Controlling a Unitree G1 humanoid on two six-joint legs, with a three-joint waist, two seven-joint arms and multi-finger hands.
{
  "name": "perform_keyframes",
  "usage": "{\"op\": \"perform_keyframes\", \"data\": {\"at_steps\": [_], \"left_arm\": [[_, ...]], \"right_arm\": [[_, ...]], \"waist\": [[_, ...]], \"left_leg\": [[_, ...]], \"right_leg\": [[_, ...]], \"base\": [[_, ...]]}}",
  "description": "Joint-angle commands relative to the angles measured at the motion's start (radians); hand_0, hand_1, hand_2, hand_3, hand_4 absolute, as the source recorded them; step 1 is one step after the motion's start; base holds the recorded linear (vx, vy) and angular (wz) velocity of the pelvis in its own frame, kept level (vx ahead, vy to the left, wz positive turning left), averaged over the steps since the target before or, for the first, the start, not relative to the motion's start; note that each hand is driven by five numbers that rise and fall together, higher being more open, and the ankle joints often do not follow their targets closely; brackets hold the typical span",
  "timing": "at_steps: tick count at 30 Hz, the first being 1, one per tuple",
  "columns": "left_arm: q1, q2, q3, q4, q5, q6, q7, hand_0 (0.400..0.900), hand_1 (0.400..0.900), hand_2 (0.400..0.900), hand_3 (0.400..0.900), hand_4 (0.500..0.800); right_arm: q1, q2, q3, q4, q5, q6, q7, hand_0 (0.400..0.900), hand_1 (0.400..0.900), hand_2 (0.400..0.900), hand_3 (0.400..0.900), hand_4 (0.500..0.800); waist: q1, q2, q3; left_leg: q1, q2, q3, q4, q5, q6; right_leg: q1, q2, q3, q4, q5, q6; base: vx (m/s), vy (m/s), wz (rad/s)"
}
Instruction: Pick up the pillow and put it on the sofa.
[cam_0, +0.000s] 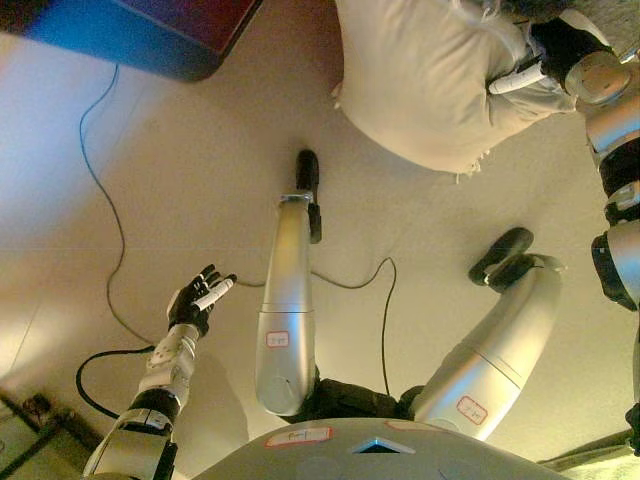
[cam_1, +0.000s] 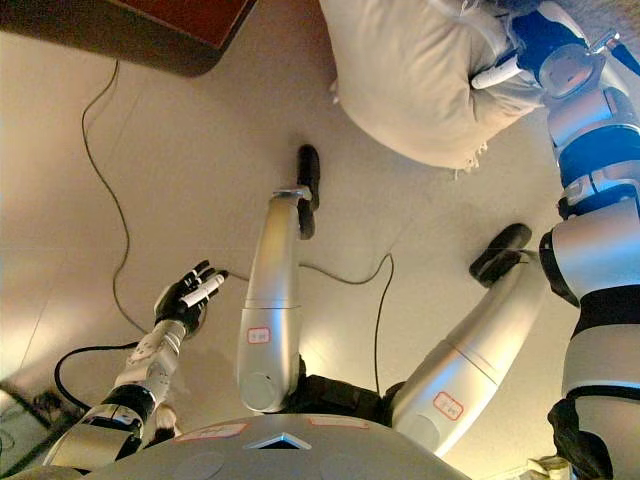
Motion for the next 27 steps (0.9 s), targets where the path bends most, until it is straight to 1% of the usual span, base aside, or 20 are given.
{"op": "perform_keyframes", "data": {"at_steps": [1, 5, 9, 13, 17, 20, 23, 24, 27], "left_arm": [[0.050, 0.045, -0.005, 0.002, -0.033, -0.022, 0.004, 0.900, 0.900, 0.900, 0.900, 0.800], [0.050, 0.057, -0.004, -0.005, -0.042, -0.017, 0.002, 0.900, 0.900, 0.900, 0.900, 0.800], [0.046, 0.064, -0.002, -0.002, -0.043, -0.023, 0.008, 0.900, 0.900, 0.900, 0.900, 0.800], [0.038, 0.068, 0.004, -0.004, -0.038, -0.021, 0.017, 0.900, 0.900, 0.900, 0.900, 0.800], [0.028, 0.071, 0.010, 0.000, -0.031, -0.029, 0.025, 0.900, 0.900, 0.900, 0.900, 0.800], [0.014, 0.077, 0.015, 0.003, -0.020, -0.020, 0.019, 0.900, 0.900, 0.900, 0.900, 0.800], [0.000, 0.080, 0.019, 0.008, -0.001, -0.012, 0.025, 0.900, 0.900, 0.900, 0.900, 0.800], [-0.006, 0.084, 0.020, 0.012, 0.011, -0.007, 0.030, 0.900, 0.900, 0.900, 0.900, 0.800], [-0.015, 0.090, 0.027, 0.011, 0.039, 0.014, 0.053, 0.900, 0.900, 0.900, 0.900, 0.800]], "right_arm": [[-0.054, -0.016, -0.032, -0.066, 0.013, -0.080, -0.013, 0.400, 0.400, 0.400, 0.400, 0.500], [-0.051, -0.016, -0.034, -0.064, 0.017, -0.088, -0.016, 0.400, 0.400, 0.400, 0.400, 0.500], [-0.057, -0.011, -0.038, -0.061, 0.020, -0.101, -0.034, 0.400, 0.400, 0.400, 0.400, 0.500], [-0.054, -0.012, -0.044, -0.067, 0.034, -0.117, -0.040, 0.400, 0.400, 0.400, 0.400, 0.500], [-0.041, -0.001, -0.051, -0.084, 0.034, -0.130, -0.044, 0.400, 0.400, 0.400, 0.400, 0.500], [-0.007, 0.008, -0.064, -0.103, 0.032, -0.154, -0.044, 0.400, 0.400, 0.400, 0.400, 0.500], [0.029, 0.013, -0.076, -0.139, 0.025, -0.174, -0.043, 0.400, 0.400, 0.400, 0.400, 0.500], [0.046, 0.011, -0.085, -0.158, 0.008, -0.183, -0.036, 0.400, 0.400, 0.400, 0.400, 0.500], [0.101, -0.005, -0.099, -0.226, 0.006, -0.191, -0.030, 0.400, 0.400, 0.400, 0.400, 0.500]], "waist": [[0.047, 0.045, 0.022], [0.049, 0.037, 0.022], [0.052, 0.029, 0.022], [0.053, 0.012, 0.022], [0.054, -0.009, 0.022], [0.052, -0.030, 0.022], [0.045, -0.050, 0.022], [0.041, -0.062, 0.022], [0.030, -0.091, 0.022]], "left_leg": [[0.078, 0.056, 0.036, -0.118, 0.021, 0.083], [0.089, 0.067, 0.036, -0.129, 0.030, 0.081], [0.098, 0.074, 0.034, -0.135, 0.033, 0.078], [0.116, 0.081, 0.029, -0.142, 0.038, 0.076], [0.173, 0.096, 0.028, -0.184, 0.050, 0.071], [0.248, 0.116, 0.029, -0.233, 0.068, 0.065], [0.334, 0.139, 0.037, -0.291, 0.088, 0.056], [0.385, 0.151, 0.042, -0.320, 0.097, 0.051], [0.503, 0.172, 0.046, -0.367, 0.107, 0.042]], "right_leg": [[-0.009, -0.005, 0.060, -0.045, 0.086, -0.016], [0.005, -0.009, 0.048, -0.050, 0.091, -0.012], [0.017, -0.009, 0.039, -0.054, 0.094, -0.008], [0.041, -0.005, 0.026, -0.060, 0.093, -0.009], [0.102, 0.002, 0.000, -0.095, 0.095, -0.010], [0.183, 0.006, -0.024, -0.137, 0.100, -0.007], [0.271, 0.010, -0.049, -0.187, 0.107, -0.001], [0.321, 0.007, -0.060, -0.215, 0.113, 0.004], [0.429, -0.001, -0.076, -0.264, 0.124, 0.014]], "base": [[-0.04, 0.000, -0.05], [-0.03, -0.010, -0.03], [-0.04, -0.033, -0.01], [-0.05, -0.035, -0.04], [-0.05, -0.051, -0.07], [-0.03, -0.080, -0.07], [-0.01, -0.089, -0.06], [0.02, -0.075, -0.06], [0.07, -0.081, -0.06]]}}
